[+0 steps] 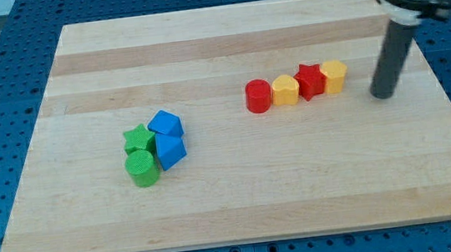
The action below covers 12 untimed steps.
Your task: Keep arm at center left
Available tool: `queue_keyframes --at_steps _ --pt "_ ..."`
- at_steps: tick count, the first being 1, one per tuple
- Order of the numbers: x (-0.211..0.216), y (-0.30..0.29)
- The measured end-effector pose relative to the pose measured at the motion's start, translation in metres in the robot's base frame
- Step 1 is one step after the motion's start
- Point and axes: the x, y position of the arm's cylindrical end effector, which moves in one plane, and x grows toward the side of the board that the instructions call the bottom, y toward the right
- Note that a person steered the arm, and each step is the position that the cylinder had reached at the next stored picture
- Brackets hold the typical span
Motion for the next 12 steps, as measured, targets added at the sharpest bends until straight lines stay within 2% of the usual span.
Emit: queue_keyframes --at_steps 2,3,4,5,6,8,9,10,12 --pt "0.032 0.020" --pt "0.095 0.001" --pt "0.145 -0.085" --pt "0.171 -0.196" --pt "0.171 -0.286" --pt "0.141 -0.488" --pt "0.098 -0.525" --pt "0.049 -0.518" --pt "-0.025 -0.442"
